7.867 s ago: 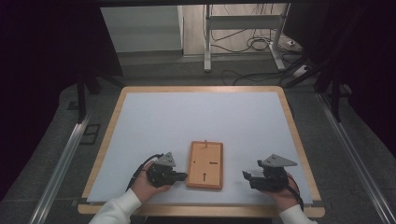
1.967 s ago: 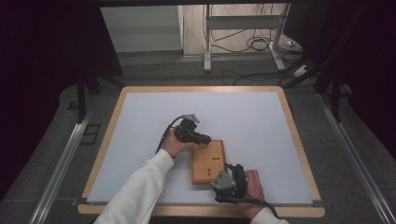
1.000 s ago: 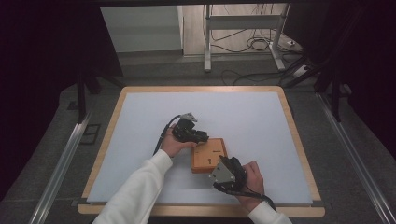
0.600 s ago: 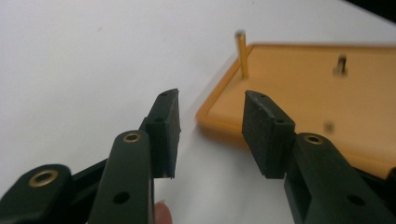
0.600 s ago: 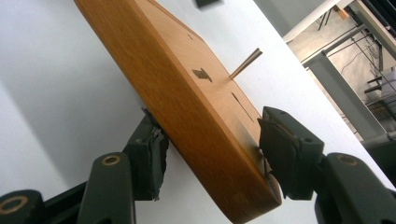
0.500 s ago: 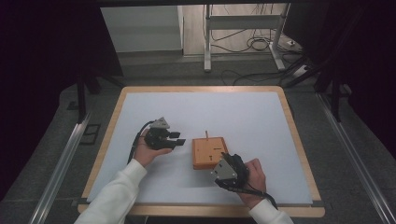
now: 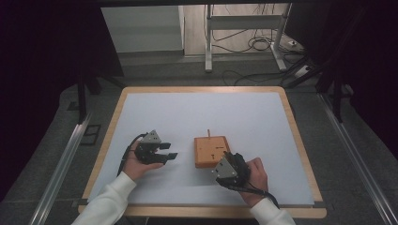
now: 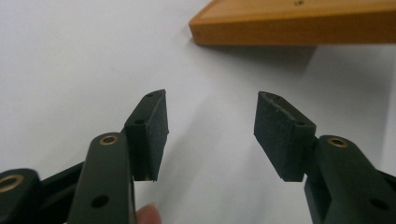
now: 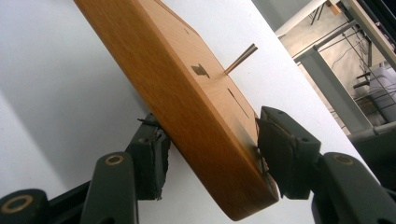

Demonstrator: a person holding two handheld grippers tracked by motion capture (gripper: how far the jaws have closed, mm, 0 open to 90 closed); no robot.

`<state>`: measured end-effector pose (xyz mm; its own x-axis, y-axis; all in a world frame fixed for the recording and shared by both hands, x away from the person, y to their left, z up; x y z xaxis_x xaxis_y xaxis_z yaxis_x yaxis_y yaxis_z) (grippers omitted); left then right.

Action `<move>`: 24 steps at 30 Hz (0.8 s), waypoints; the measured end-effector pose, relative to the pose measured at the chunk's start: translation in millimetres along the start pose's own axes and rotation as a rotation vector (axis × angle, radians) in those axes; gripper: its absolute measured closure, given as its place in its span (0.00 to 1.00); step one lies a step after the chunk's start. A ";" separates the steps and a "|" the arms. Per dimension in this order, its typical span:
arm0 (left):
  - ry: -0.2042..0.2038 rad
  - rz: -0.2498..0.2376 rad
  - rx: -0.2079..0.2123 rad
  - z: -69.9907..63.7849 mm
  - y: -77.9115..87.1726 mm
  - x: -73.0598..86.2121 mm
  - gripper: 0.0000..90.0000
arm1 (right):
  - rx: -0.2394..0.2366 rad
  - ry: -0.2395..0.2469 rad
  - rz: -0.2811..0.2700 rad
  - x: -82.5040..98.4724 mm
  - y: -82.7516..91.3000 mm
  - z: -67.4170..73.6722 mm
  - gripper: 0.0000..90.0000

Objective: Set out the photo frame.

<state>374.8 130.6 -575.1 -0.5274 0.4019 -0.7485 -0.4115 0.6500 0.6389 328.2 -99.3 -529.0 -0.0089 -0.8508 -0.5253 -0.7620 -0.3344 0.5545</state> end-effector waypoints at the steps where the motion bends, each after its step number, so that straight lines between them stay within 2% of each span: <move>1: 0.000 0.003 0.001 -0.9 -0.5 1.9 0.48 | 0.000 0.000 0.004 -0.4 0.1 -0.7 0.51; 7: -0.011 0.014 0.016 -3.2 -1.0 9.2 0.48 | 0.011 0.025 0.017 -5.2 0.3 -12.8 0.55; 14: 0.003 0.008 0.018 -0.2 2.5 12.8 0.49 | -0.019 0.066 0.061 -11.4 -5.2 -25.0 0.59; 18: 0.016 0.005 0.021 0.5 2.9 12.7 0.49 | -0.025 0.095 0.065 -16.5 -8.2 -31.2 0.65; 24: 0.008 0.009 0.019 -0.1 1.9 12.9 0.49 | -0.041 0.099 0.059 -24.1 -11.2 -39.3 0.71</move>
<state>367.2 137.0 -583.6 -0.5373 0.4024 -0.7412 -0.3926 0.6585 0.6421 362.5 -91.0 -497.2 0.0128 -0.9047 -0.4259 -0.7351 -0.2972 0.6093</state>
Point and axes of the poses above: each handheld gripper's, and its own axes: y roughly backward along the jaws, x roughly out of its underside, z roughly to its left, the point moved 8 cm from there along -y, roughly forward along the jaws, and after that the axes turned 5 degrees about y, right-handed, at the moved point
